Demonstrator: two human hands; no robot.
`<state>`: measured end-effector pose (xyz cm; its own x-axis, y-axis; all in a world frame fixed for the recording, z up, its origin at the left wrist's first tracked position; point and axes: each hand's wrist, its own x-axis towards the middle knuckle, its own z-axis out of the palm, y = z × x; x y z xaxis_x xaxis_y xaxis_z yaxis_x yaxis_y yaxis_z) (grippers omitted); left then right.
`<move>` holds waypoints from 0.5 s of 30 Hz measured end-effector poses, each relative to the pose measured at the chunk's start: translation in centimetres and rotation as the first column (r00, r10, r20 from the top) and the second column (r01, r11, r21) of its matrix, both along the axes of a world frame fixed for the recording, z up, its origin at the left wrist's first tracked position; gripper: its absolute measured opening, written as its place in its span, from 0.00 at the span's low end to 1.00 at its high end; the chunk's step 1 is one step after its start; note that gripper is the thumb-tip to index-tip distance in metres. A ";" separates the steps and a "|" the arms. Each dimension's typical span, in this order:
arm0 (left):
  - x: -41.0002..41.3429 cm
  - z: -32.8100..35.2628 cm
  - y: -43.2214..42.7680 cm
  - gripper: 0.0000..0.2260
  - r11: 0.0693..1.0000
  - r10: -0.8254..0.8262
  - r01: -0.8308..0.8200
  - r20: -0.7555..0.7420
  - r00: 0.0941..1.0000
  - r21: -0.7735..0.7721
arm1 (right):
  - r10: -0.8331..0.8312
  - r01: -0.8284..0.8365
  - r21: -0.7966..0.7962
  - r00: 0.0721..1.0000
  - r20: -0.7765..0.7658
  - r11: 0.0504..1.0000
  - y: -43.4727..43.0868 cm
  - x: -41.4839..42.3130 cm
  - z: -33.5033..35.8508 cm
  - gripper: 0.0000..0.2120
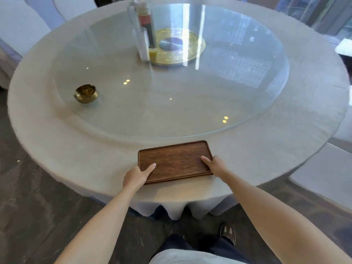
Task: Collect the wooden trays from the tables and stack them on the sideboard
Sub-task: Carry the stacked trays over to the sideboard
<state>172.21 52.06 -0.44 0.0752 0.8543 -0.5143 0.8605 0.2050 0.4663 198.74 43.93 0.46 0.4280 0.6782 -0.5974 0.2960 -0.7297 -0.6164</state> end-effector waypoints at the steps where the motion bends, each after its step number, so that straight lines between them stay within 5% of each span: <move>1: 1.4 0.4 0.3 0.29 0.999 -0.036 0.036 0.000 0.999 0.018 | -0.043 0.043 0.009 0.999 -0.004 0.999 -0.9 1.0 0.3 0.20; 7: 12.8 2.4 0.4 0.30 0.957 -0.276 0.275 -0.002 0.961 0.089 | -0.329 0.328 0.078 0.944 0.000 0.941 -8.2 8.0 2.4 0.19; 15: 30.5 5.3 -6.0 0.29 0.796 -0.605 0.599 0.138 0.785 0.083 | -0.712 0.700 0.157 0.700 0.042 0.697 -21.8 17.4 5.8 0.27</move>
